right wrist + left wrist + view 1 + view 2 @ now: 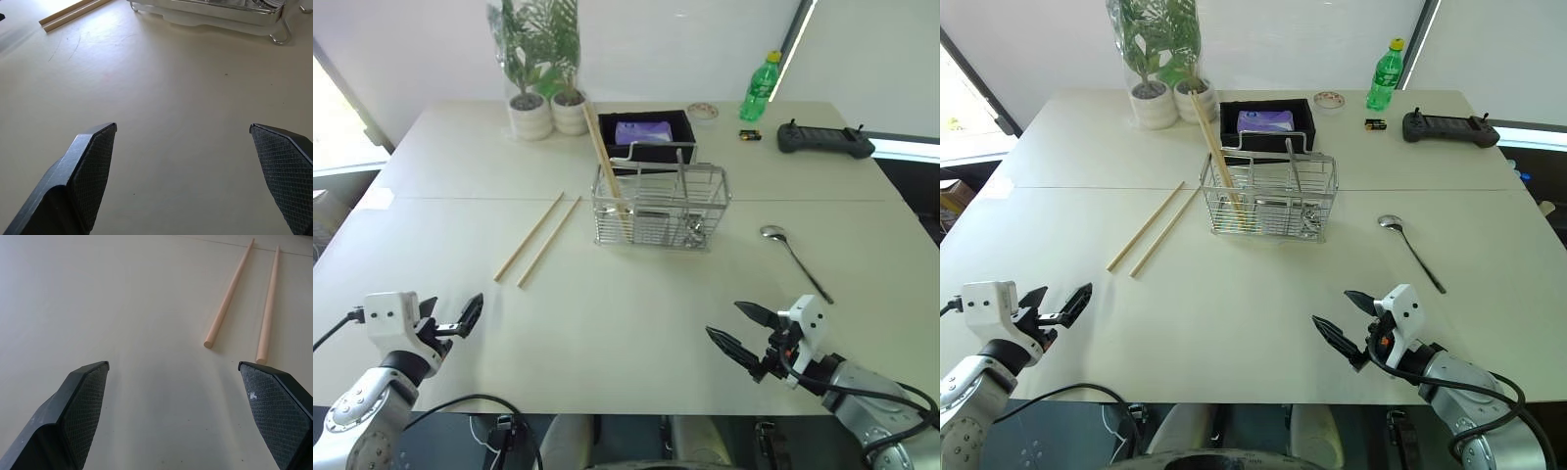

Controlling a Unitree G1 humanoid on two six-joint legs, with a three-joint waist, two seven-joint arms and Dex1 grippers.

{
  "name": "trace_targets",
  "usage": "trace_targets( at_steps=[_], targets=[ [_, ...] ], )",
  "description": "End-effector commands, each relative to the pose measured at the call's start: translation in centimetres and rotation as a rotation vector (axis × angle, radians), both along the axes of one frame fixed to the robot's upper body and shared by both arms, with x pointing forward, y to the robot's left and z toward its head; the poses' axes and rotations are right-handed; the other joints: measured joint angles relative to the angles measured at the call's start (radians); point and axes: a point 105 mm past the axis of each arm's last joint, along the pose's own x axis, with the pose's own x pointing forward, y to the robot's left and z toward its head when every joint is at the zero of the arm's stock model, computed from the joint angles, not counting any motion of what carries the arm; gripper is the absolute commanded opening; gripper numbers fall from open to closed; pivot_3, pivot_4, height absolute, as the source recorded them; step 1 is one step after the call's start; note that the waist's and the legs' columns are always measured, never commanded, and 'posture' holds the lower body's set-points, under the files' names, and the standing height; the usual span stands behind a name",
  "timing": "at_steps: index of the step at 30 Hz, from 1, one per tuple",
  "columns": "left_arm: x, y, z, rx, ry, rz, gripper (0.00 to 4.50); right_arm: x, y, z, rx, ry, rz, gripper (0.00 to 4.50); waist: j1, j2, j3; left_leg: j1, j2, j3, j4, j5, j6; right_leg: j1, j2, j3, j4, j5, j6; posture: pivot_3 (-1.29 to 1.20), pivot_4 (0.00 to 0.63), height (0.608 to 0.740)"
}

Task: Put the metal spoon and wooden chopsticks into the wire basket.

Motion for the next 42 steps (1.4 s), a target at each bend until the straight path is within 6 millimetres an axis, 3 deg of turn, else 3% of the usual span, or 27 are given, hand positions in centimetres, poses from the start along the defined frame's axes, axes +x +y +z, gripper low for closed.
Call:
trace_targets(
  at_steps=[1,32,36,42],
  targets=[
    [0.1,0.0,1.4,0.02,-0.052,-0.008,4.47,0.2,-0.2,0.7,-0.006,-0.037,-0.006,4.5,0.0,0.0,0.0,0.0,0.0,0.0,0.0,0.0,0.0,0.0,0.0,0.0,0.0,0.0,0.0,0.0,0.15,0.716],
    [0.9,-0.2,1.8,0.039,-0.052,-0.042,4.47,0.7,-0.2,1.1,-0.011,-0.053,-0.016,4.5,0.0,0.0,0.0,0.002,0.0,0.0,0.0,0.0,0.0,0.001,0.0,0.0,0.001,0.0,0.0,0.0,0.15,0.716],
    [1.6,-1.6,3.3,0.035,-0.085,-0.14,4.47,1.4,-0.6,1.7,-0.047,-0.077,-0.002,4.5,0.0,0.0,0.0,0.003,0.0,0.0,0.0,0.0,0.0,0.002,0.0,0.0,0.001,0.0,0.0,0.0,0.15,0.716],
    [1.5,-7.0,7.1,-0.031,-0.12,-0.525,4.47,3.0,-2.7,4.2,-0.148,-0.154,-0.035,4.5,0.001,0.0,0.0,0.003,0.0,0.0,0.0,0.0,0.0,0.002,0.0,0.0,0.002,0.0,0.0,0.0,0.15,0.716]
  ],
)
